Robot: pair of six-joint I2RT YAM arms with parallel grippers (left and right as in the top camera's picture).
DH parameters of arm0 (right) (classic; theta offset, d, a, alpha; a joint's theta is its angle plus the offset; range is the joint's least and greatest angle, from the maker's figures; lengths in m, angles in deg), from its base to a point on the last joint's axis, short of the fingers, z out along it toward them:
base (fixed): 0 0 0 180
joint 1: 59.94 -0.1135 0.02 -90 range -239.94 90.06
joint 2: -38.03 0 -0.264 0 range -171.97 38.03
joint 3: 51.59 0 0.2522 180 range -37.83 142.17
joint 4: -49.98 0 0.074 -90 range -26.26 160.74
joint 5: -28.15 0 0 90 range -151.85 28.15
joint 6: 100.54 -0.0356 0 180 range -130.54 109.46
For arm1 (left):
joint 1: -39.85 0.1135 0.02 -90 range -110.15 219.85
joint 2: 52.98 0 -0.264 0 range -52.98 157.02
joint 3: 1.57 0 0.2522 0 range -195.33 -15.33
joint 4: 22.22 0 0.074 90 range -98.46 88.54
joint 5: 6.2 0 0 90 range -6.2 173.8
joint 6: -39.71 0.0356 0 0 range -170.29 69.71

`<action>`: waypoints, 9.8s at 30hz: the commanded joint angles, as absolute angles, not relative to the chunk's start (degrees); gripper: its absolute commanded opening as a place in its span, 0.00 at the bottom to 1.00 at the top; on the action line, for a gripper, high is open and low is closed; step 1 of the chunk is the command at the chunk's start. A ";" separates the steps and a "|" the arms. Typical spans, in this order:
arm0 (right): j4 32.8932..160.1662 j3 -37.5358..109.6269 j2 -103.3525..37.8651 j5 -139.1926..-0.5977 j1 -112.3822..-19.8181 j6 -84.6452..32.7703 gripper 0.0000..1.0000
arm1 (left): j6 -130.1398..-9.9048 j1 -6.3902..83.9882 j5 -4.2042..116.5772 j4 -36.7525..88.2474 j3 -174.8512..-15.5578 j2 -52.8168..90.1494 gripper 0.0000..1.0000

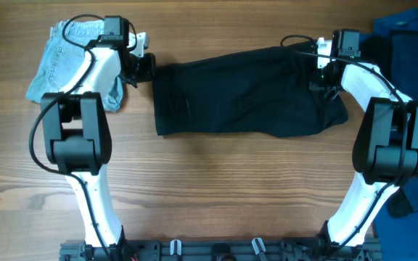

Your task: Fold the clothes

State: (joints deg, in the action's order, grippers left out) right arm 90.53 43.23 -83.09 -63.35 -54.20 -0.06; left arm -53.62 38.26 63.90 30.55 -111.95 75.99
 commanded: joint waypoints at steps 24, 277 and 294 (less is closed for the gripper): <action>74.49 42.50 -81.82 -84.18 -54.48 -7.12 0.04 | -61.18 26.77 62.70 11.44 -115.84 78.76 0.06; 92.56 37.15 -68.67 -79.57 -62.07 -21.04 0.04 | -65.77 23.82 75.81 43.03 -117.02 52.91 0.04; 106.90 34.18 -69.39 -60.00 -54.64 -16.19 0.04 | -69.57 16.89 79.42 40.97 -117.02 52.91 0.04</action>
State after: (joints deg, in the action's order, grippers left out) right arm 106.25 36.14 -69.32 -68.27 -55.12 -14.79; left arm -67.72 18.42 79.09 42.44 -115.36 53.30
